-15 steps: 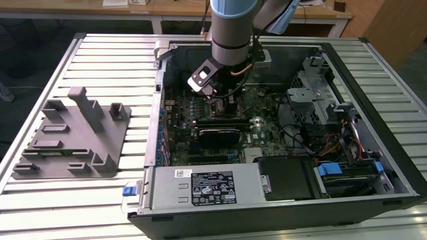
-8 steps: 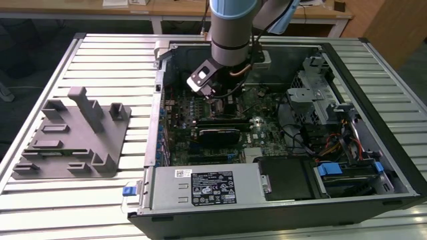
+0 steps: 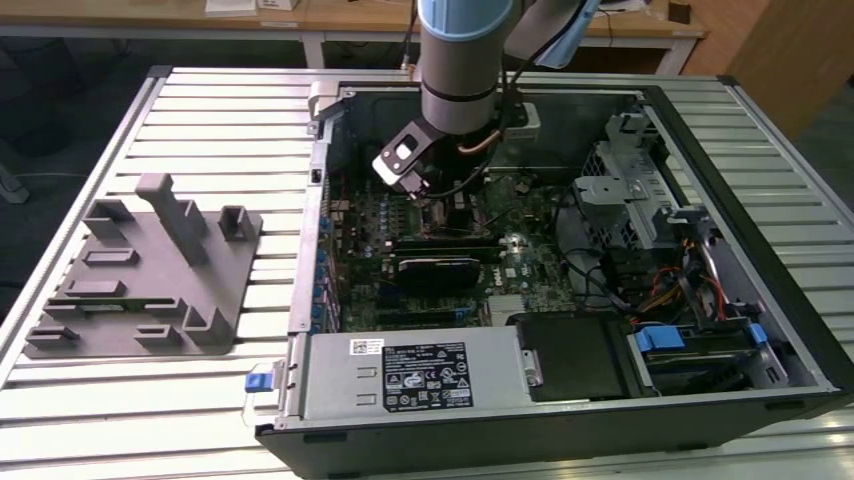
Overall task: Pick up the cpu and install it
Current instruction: 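Place the cpu into insertion slot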
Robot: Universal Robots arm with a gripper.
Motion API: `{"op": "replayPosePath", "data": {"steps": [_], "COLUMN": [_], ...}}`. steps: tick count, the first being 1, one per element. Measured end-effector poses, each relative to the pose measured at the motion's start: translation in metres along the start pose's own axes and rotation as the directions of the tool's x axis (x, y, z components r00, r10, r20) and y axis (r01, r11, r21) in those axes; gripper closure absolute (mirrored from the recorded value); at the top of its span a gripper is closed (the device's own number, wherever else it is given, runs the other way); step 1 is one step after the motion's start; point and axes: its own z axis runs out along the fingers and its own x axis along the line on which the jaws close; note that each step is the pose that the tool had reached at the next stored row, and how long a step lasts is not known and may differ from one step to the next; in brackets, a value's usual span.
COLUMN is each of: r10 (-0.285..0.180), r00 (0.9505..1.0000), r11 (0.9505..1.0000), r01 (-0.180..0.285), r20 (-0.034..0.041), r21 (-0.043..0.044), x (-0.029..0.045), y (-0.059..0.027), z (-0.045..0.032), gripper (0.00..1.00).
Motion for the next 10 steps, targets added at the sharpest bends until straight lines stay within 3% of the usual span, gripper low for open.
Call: {"op": "replayPosePath", "data": {"steps": [10], "r10": [0.000], "r00": [1.0000], "r11": [1.0000], "r01": [0.000], "r20": [0.0000], "r21": [-0.0001], "x": [0.0004], "y": [-0.0001], "z": [0.0014], "gripper": [0.45]}}
